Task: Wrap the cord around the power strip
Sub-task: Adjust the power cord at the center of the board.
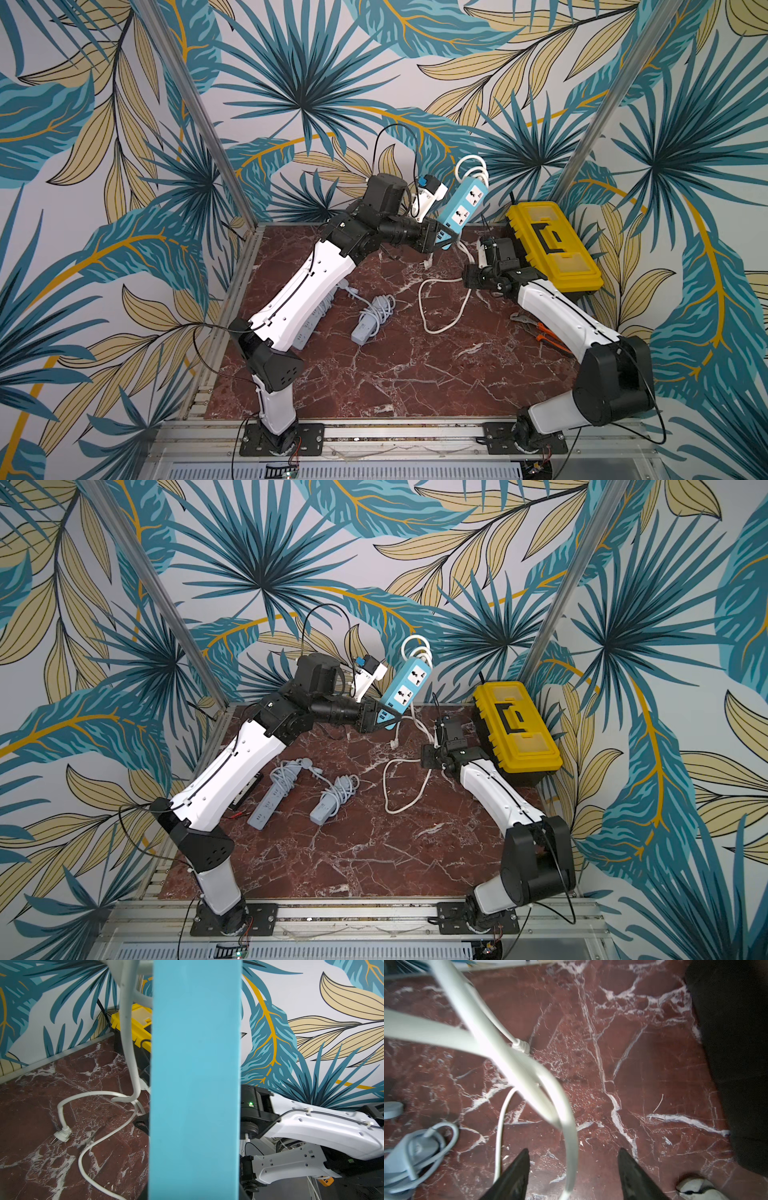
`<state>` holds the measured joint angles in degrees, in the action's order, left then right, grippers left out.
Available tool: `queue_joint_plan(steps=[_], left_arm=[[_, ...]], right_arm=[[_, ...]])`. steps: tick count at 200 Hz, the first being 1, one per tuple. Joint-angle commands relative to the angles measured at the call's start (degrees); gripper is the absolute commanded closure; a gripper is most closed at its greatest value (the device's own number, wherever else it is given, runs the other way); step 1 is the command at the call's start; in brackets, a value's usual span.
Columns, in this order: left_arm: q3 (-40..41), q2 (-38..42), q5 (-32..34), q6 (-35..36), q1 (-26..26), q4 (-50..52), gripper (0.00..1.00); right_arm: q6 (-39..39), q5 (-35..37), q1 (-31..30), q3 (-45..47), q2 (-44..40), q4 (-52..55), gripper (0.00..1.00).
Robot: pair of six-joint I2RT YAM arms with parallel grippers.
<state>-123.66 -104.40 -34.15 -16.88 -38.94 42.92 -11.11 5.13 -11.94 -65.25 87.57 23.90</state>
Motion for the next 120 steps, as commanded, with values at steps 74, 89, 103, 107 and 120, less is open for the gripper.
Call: queue_joint_plan(steps=[74,89,103,107,120], left_arm=[[13.2,5.1,7.3,-1.3,9.4,-3.5,1.00],[18.7,5.6,7.5,-1.3,12.1,-3.6,1.00],[23.2,6.2,8.8,-0.8,12.4,-3.7,1.00],[24.7,6.4,9.0,-0.8,12.5,-3.8,1.00],[29.2,7.0,10.1,-1.3,13.6,-4.6,1.00]], right_arm=[[2.6,3.8,0.9,-11.8,3.4,10.2,0.92],[2.6,4.2,2.2,-14.4,0.4,11.8,0.94],[0.7,4.7,5.1,-17.2,-1.5,13.2,0.97],[0.1,4.6,6.2,-18.1,-1.7,13.6,0.99],[-2.1,5.2,9.1,-19.7,-2.7,13.4,1.00]])
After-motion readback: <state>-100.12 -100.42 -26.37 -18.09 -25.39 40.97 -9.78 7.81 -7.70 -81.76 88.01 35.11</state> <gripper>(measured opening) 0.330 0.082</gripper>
